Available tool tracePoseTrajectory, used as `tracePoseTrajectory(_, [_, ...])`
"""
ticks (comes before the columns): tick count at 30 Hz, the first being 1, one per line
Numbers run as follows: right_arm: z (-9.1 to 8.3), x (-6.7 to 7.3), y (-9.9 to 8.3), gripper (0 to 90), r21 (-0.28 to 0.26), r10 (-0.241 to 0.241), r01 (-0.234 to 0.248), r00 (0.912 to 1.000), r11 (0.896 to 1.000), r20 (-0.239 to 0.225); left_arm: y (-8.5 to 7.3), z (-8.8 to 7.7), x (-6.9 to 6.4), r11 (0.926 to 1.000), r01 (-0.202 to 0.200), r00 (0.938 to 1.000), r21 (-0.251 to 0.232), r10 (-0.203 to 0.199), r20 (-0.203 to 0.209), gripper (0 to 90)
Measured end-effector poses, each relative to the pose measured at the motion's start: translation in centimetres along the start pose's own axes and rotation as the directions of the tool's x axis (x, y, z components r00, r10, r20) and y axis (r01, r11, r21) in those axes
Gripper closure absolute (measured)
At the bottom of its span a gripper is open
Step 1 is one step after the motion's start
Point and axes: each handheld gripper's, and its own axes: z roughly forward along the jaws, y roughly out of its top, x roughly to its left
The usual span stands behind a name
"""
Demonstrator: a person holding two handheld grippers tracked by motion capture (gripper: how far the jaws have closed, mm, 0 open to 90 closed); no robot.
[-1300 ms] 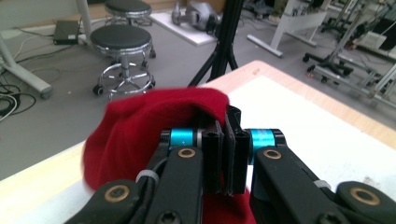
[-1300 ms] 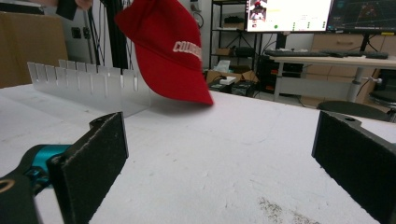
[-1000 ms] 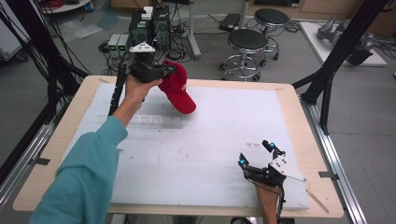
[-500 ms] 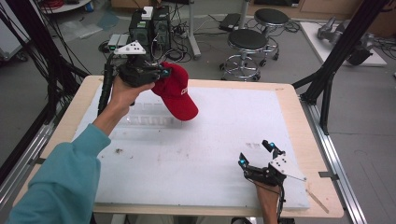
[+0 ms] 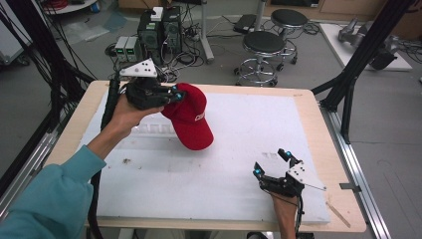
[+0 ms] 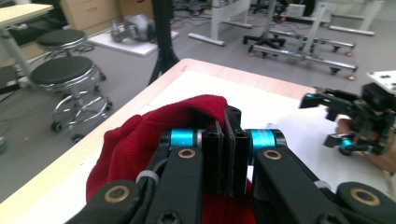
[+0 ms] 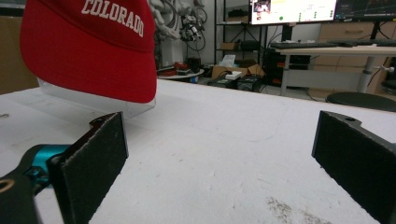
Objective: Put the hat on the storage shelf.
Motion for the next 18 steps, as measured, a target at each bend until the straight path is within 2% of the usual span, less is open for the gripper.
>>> tracePoseTrajectory(3, [0.2, 0.2, 0.4, 2.4, -0.002, -0.018, 0.018, 0.9997, 1.0, -0.014, -0.3, -0.2, -0.4, 1.0, 0.0, 0.9997, -0.002, 0.0, 0.023, 87.1])
tracePoseTrajectory(8, [0.4, 0.6, 1.2, 2.5, -0.013, -0.012, 0.012, 0.9994, 1.0, -0.031, -1.1, -0.8, -1.2, 1.0, -0.009, 0.999, -0.001, 0.009, 0.044, 87.1])
tracePoseTrajectory(18, [1.0, 1.6, 3.7, 2.5, -0.024, -0.008, 0.006, 0.9952, 1.0, -0.098, -2.6, -1.6, -2.3, 1.0, 0.005, 0.997, -0.002, -0.005, 0.078, 87.1])
